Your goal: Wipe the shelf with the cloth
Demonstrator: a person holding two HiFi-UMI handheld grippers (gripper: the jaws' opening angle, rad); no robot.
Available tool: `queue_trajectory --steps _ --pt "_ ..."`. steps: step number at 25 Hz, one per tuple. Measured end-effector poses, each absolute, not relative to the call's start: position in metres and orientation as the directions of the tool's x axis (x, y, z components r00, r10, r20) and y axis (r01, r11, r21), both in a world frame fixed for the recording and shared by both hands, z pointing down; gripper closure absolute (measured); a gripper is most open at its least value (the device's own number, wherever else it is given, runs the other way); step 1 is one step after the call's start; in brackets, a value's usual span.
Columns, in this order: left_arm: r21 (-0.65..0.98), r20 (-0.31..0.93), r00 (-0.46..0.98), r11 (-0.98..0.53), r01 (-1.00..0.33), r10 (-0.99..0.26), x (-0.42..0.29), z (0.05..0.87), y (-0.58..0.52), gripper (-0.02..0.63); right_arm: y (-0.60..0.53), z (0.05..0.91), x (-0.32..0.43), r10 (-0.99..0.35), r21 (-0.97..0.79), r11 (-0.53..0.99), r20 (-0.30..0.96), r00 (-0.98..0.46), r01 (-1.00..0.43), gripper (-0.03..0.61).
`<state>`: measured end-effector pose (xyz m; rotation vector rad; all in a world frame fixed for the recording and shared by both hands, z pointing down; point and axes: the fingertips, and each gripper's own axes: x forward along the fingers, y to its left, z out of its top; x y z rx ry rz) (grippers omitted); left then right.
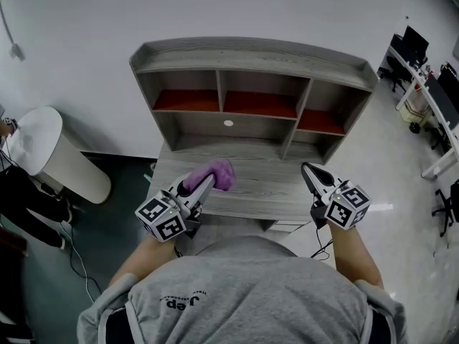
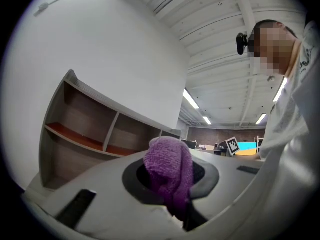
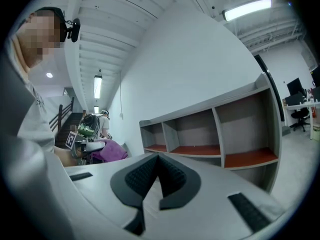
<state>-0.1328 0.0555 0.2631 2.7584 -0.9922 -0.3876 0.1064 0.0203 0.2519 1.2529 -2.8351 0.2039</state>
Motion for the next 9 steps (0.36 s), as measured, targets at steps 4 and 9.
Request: queue_trajectory --steps 4,9 --pt "0.276 -0.187 0.752 -0.769 -0.577 -0.632 -0.129 0.264 0.061 0.549 0.027 0.256 0.100 -0.724 -0.114 0.674 0.093 -0.684 -0.730 0.568" --pt "0.272 -0.182 0.756 -0.771 -0.576 -0.629 -0.129 0.266 0.067 0.549 0.032 0.258 0.099 -0.719 -0.120 0.677 0.103 -0.688 -0.726 0.568"
